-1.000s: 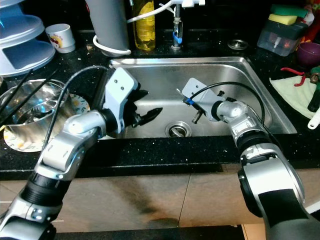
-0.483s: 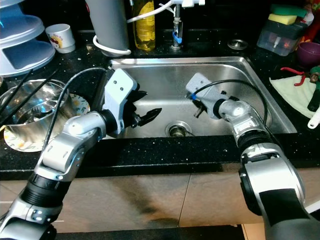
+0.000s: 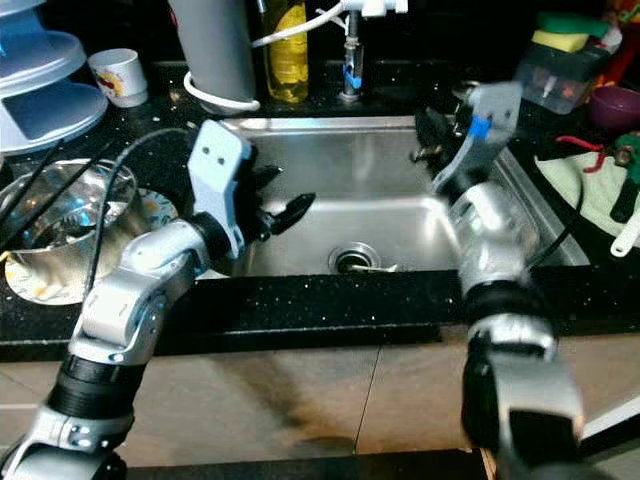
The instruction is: Kitchen organization
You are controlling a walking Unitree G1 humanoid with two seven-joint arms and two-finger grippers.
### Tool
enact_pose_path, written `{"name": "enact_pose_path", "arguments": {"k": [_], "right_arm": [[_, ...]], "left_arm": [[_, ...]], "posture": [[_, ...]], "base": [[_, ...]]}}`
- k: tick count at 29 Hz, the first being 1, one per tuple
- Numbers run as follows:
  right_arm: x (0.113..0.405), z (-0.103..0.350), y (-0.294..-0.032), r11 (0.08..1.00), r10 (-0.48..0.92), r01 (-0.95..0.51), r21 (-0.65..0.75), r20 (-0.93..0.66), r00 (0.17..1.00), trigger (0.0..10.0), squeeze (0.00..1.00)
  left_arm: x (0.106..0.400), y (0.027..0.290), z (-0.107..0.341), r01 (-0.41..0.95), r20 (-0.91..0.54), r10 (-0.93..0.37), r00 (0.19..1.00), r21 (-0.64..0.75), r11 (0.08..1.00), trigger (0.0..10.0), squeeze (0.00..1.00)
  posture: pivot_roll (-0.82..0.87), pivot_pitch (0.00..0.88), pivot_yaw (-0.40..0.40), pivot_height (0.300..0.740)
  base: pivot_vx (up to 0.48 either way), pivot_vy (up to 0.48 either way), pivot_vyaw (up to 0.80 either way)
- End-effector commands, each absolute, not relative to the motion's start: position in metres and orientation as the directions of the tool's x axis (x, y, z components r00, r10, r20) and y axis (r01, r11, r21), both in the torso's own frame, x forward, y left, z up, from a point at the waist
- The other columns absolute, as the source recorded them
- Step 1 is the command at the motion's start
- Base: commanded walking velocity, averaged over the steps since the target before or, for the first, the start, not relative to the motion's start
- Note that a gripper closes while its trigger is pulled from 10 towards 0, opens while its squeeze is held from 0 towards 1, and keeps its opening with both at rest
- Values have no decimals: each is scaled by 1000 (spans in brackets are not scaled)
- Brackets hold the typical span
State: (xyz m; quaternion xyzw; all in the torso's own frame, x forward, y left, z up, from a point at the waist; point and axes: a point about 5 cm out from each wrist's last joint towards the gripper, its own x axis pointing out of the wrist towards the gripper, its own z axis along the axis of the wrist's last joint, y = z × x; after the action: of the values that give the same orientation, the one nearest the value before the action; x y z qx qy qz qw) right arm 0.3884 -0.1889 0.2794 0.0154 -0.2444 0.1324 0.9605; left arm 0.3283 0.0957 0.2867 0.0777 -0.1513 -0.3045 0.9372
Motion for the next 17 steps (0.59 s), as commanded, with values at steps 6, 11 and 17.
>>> {"name": "enact_pose_path", "arguments": {"k": [6, 11, 17], "right_arm": [[359, 290, -172, 957, 207, -287, 49, 576, 790, 10000, 0], [353, 286, -168, 954, 207, -291, 64, 561, 802, 10000, 0], [347, 286, -164, 953, 207, -294, 75, 550, 809, 10000, 0]], "left_arm": [[322, 94, 285, 564, 251, -605, 755, 221, 796, 10000, 0], [323, 93, 283, 560, 251, -599, 760, 215, 800, 10000, 0], [323, 93, 283, 556, 251, -594, 764, 209, 804, 10000, 0]], "posture": [[-54, 199, 21, 740], [-64, 196, 26, 740], [-64, 199, 21, 740]], "base": [[0, 0, 0], [0, 0, 0], [-269, 0, 0]]}}
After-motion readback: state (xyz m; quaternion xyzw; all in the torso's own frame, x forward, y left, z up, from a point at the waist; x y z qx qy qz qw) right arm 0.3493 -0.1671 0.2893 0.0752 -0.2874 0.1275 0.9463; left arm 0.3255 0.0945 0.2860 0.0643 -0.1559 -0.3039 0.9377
